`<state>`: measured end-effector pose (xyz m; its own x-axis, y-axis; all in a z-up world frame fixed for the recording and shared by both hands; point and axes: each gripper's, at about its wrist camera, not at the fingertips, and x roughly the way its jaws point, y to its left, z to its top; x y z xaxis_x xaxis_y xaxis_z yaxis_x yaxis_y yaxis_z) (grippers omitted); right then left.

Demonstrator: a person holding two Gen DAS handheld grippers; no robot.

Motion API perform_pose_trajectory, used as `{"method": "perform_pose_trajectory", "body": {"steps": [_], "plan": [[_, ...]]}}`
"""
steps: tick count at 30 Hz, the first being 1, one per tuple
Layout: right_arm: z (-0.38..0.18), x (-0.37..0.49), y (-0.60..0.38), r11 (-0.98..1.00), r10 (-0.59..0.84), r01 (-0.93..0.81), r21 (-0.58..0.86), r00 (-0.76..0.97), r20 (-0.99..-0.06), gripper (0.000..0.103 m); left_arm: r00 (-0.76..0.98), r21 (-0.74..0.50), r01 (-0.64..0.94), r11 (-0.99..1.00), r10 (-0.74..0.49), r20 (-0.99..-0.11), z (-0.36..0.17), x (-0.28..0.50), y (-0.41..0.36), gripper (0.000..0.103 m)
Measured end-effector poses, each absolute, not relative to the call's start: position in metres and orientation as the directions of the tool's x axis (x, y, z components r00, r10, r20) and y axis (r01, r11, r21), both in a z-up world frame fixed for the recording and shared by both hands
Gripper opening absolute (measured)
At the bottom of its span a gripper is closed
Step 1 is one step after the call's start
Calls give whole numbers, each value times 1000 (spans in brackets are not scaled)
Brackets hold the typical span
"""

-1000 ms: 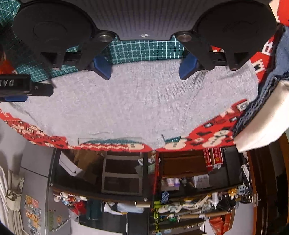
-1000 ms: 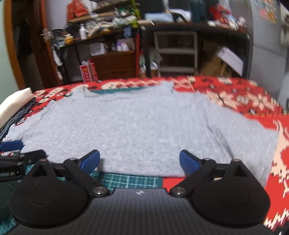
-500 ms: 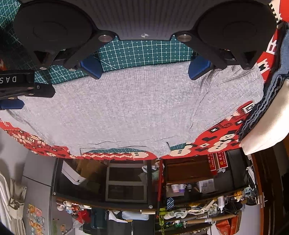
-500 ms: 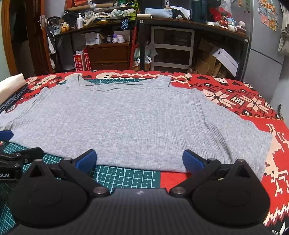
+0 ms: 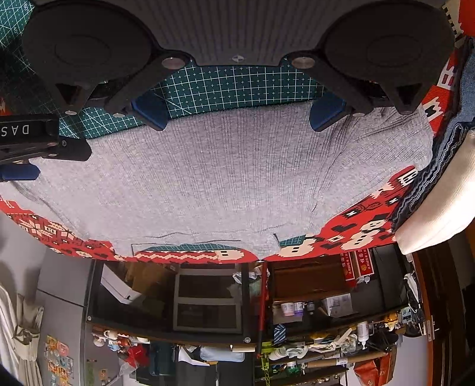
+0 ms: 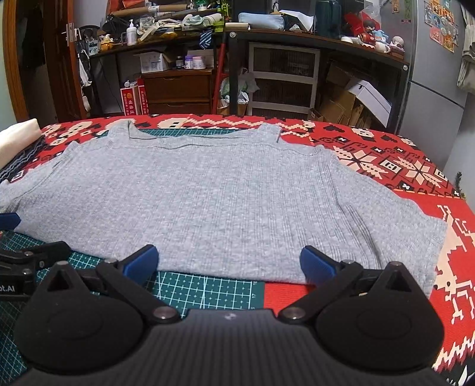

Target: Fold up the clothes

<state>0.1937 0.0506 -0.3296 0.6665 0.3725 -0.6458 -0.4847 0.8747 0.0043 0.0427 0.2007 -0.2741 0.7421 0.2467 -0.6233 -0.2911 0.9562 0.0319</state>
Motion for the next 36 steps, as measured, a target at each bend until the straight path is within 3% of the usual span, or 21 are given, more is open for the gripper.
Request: {"method": "perform_pose_trajectory", "body": {"steps": [6, 9, 12, 15, 19, 21, 23, 26, 29, 31, 33, 36], "plan": [[-327, 197, 53, 875, 364, -484, 5, 651, -666, 102, 740, 33, -290, 956, 246, -626, -273, 43, 201, 103], [-320, 208, 59, 878, 338, -479, 14, 599, -726, 103, 735, 37, -282, 959, 241, -634, -272, 44, 202, 103], [-307, 223, 67, 867, 315, -497, 35, 492, -812, 103, 679, 26, -283, 959, 219, -701, -263, 51, 206, 102], [-280, 226, 73, 841, 307, -540, 28, 434, -847, 103, 592, -16, -308, 951, 179, -786, -244, 59, 215, 92], [-240, 231, 100, 756, 330, -654, -13, 399, -856, 102, 564, -36, -337, 941, 171, -808, -214, 52, 229, 86], [-224, 238, 119, 714, 347, -700, -17, 375, -859, 102, 556, -12, -335, 942, 187, -810, -205, 49, 239, 78], [-210, 250, 143, 683, 384, -730, 23, 332, -861, 101, 526, 11, -335, 942, 196, -827, -202, 51, 254, 60], [-198, 269, 184, 632, 417, -773, 60, 274, -867, 89, 476, -7, -365, 931, 180, -861, -202, 52, 282, 39], [-194, 282, 226, 569, 429, -820, 61, 232, -873, 77, 459, -42, -388, 921, 154, -875, -203, 53, 305, 31], [-195, 289, 252, 531, 424, -845, 62, 202, -883, 43, 466, -68, -389, 919, 133, -875, -203, 55, 314, 27], [-200, 295, 275, 509, 406, -858, 68, 170, -898, 26, 474, -100, -373, 922, 97, -875, -204, 57, 320, 18], [-207, 301, 303, 486, 407, -868, 105, 118, -906, 24, 472, -165, -358, 919, 25, -881, -208, 62, 327, 16]]}}
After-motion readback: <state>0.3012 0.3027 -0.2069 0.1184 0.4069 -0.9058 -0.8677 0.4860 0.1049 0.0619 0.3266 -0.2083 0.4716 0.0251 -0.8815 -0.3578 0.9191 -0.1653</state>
